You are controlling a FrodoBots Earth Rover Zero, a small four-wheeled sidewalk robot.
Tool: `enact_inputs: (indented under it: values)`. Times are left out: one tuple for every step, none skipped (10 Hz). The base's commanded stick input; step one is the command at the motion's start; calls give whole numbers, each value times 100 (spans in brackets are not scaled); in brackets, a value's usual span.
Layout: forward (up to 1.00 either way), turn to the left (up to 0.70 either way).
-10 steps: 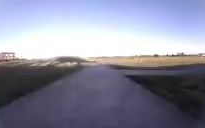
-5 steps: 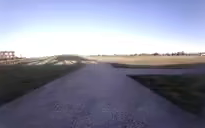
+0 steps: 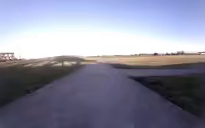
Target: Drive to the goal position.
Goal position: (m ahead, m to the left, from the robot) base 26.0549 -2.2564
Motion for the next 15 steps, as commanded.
enact_inputs:
  values:
    - [70, 0]
    - [70, 0]
    - [70, 0]
    - [70, 0]
    - [70, 0]
    - [70, 1]
    - [70, 1]
    - [70, 2]
    - [70, 1]
    - [70, 0]
    - [70, 0]
    - [70, 0]
    - [70, 0]
    - [70, 0]
    - [70, 0]
